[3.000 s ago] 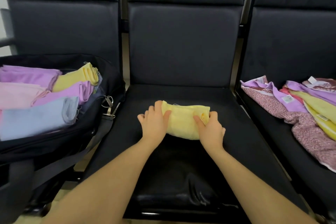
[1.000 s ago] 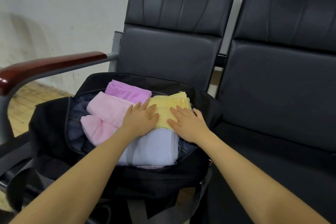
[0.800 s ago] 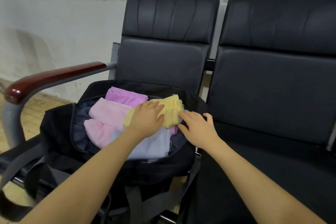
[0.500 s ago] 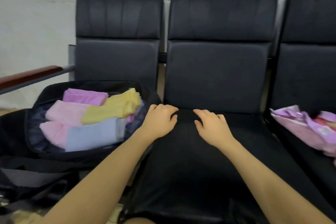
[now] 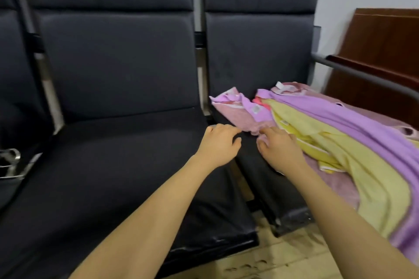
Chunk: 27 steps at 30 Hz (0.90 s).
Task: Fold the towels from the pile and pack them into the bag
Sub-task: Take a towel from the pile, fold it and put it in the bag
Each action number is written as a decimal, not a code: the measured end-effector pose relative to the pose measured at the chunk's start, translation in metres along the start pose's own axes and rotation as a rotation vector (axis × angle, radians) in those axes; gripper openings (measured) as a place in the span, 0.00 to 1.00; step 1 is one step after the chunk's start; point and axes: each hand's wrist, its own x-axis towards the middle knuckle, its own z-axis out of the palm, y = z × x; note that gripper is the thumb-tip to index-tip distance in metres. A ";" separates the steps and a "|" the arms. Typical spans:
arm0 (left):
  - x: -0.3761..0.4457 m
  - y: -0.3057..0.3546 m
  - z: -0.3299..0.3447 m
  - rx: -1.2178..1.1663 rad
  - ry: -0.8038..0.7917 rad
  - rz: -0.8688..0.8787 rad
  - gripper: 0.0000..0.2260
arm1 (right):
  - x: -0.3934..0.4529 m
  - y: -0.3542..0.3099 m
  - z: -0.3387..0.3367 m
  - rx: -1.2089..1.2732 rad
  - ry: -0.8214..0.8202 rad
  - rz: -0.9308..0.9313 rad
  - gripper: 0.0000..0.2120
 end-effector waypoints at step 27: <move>0.164 0.187 0.143 -0.165 -0.148 0.259 0.20 | 0.001 0.217 0.003 -0.118 0.468 0.536 0.12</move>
